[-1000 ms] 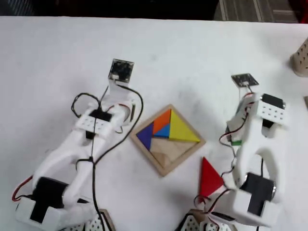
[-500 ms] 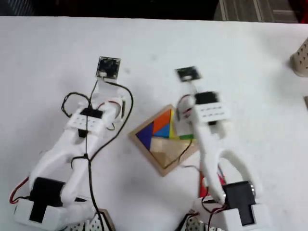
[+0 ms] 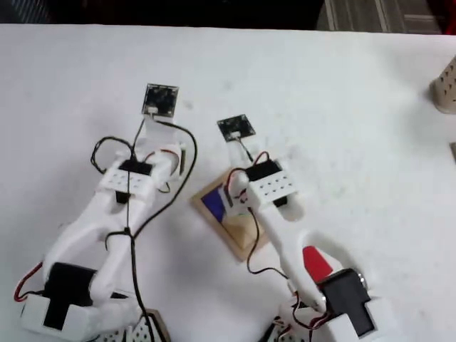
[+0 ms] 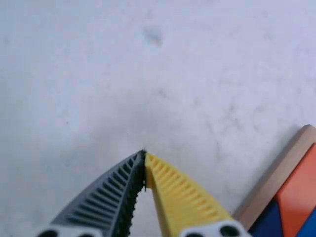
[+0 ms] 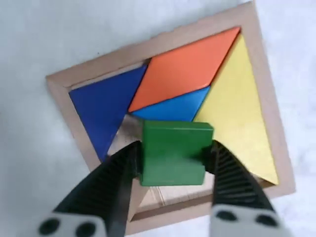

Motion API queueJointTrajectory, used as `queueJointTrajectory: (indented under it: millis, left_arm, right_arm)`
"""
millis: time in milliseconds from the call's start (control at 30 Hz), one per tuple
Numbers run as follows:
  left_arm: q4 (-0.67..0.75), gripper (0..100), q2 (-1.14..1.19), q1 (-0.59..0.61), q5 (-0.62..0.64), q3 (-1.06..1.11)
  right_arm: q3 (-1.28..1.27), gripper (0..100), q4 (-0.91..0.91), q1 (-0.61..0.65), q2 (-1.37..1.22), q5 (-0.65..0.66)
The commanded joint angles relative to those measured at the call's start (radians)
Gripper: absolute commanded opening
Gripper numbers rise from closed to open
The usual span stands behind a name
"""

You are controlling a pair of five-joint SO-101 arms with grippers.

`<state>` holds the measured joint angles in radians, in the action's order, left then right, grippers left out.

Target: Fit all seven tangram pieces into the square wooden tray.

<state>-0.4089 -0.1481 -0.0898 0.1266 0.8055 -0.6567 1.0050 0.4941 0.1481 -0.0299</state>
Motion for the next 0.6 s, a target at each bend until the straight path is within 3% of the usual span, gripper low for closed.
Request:
queueJointTrajectory:
  millis: [0, 233, 333, 467, 567]
  left_arm:
    - [0.028, 2, -0.005, 0.008, -0.009, -0.063]
    - [0.021, 2, -0.008, -0.018, -0.009, -0.057]
    - [0.02, 2, -0.013, -0.045, -0.008, -0.054]
    - [0.02, 2, -0.013, -0.125, -0.006, -0.044]
    - [0.02, 2, -0.015, -0.222, -0.002, -0.044]
  right_arm:
    - [0.006, 23.9, 0.044, 0.015, 0.048, 0.003]
    - [0.035, 13.9, 0.16, -0.035, 0.061, 0.157]
    - [0.071, 1.8, 0.202, -0.183, 0.097, 0.158]
    - [0.083, 1.8, 0.22, -0.44, 0.153, 0.158]
    - [0.081, 1.9, 0.22, -0.558, 0.157, 0.158]
